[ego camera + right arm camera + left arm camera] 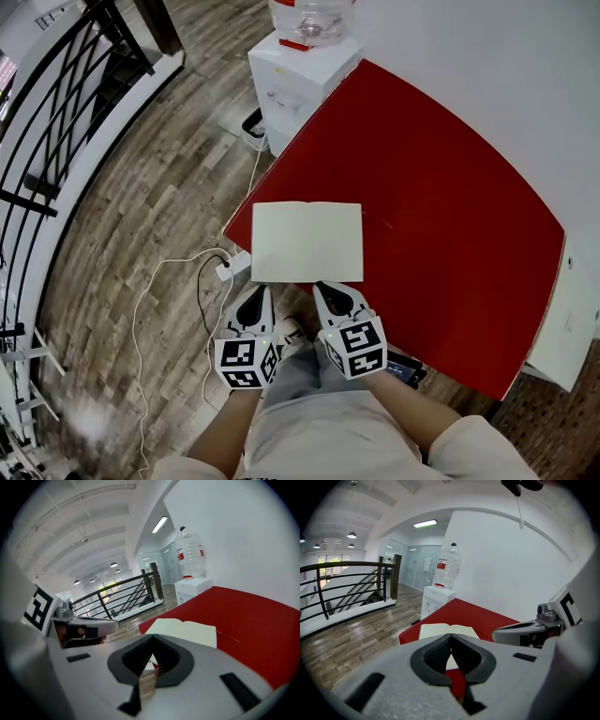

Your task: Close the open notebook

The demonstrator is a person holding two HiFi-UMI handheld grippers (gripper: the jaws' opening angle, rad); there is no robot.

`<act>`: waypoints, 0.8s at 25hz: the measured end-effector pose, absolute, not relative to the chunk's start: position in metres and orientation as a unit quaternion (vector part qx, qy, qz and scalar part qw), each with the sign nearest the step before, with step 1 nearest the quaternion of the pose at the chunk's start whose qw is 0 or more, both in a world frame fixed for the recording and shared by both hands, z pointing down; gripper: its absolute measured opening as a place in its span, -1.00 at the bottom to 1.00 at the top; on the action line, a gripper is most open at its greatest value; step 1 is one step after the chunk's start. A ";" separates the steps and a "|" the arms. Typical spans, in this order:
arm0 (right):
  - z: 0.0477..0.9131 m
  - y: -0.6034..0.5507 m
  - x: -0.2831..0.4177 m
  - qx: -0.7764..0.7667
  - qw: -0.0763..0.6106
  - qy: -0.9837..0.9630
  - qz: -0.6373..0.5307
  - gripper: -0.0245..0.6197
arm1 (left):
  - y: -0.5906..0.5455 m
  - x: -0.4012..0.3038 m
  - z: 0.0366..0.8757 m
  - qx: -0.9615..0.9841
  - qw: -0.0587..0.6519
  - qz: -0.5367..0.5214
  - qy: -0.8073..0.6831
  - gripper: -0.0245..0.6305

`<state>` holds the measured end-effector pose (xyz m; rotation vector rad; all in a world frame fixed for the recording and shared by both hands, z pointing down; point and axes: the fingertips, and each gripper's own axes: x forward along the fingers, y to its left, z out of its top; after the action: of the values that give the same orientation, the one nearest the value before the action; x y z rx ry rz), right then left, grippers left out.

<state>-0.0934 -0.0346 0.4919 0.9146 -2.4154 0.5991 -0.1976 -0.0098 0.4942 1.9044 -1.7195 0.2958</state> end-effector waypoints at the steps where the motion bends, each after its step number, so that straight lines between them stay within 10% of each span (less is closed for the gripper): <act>1: 0.495 -0.035 -0.094 0.334 0.244 -0.884 0.219 -0.91 | -0.012 -0.198 0.499 0.708 0.275 0.111 -0.640 -0.91; 20: 0.550 -0.038 -0.114 0.319 0.260 -0.880 0.236 -0.91 | -0.027 -0.236 0.593 0.670 0.302 0.145 -0.663 -0.81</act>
<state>-0.1137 -0.0377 0.5497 0.8651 -2.3850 0.6395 -0.2356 -0.0266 0.5927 1.7765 -1.7569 0.3856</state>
